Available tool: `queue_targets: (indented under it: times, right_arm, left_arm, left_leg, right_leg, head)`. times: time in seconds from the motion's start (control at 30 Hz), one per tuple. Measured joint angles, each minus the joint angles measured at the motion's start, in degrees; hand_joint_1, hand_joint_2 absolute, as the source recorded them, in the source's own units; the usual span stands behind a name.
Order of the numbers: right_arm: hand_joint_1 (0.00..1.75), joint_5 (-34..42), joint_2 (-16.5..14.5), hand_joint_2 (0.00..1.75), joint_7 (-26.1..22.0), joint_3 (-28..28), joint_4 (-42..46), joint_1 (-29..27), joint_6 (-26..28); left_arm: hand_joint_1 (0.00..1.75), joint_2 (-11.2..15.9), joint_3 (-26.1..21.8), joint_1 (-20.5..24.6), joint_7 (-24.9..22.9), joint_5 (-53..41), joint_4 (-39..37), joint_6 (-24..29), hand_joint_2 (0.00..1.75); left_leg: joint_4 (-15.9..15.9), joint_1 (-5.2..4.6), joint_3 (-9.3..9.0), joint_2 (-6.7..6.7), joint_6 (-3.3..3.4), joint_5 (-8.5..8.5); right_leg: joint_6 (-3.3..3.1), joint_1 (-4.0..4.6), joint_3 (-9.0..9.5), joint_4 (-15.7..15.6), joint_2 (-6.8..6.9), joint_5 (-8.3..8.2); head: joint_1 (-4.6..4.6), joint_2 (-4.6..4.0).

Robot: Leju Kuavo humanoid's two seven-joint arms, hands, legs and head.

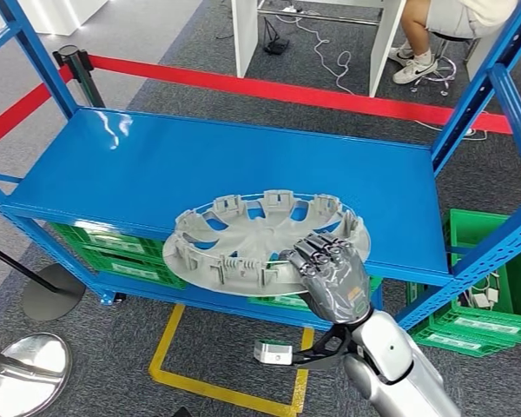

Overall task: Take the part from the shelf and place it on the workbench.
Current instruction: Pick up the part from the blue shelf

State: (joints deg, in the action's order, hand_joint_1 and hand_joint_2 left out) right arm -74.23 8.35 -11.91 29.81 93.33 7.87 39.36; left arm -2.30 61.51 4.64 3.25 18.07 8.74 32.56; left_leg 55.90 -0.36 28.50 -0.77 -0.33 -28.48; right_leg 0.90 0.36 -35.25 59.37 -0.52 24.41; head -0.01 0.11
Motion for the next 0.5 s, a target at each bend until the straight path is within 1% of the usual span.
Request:
queue_targets:
  times: [0.2,0.5]
  right_arm:
    - [1.75,-0.5,-0.5,1.75,-3.1,-0.7,3.0,-1.2,0.0]
    - [1.75,-0.6,-1.6,1.75,-6.2,-1.7,6.8,-2.0,0.0]
  left_arm:
    - [0.0,0.2,0.7,0.1,0.8,0.7,0.0,0.6,1.75]
    - [0.0,0.3,0.8,0.1,2.6,3.2,0.0,0.6,1.75]
  left_leg:
    - [0.0,0.0,0.04,0.0,0.0,0.0]
    - [0.0,0.0,0.05,0.0,0.0,0.0]
  right_leg:
    - [0.0,0.0,-0.04,0.0,0.0,0.0]
    - [0.0,0.0,-0.05,0.0,0.0,0.0]
  head:
    - [0.01,0.0]
    - [0.01,0.0]
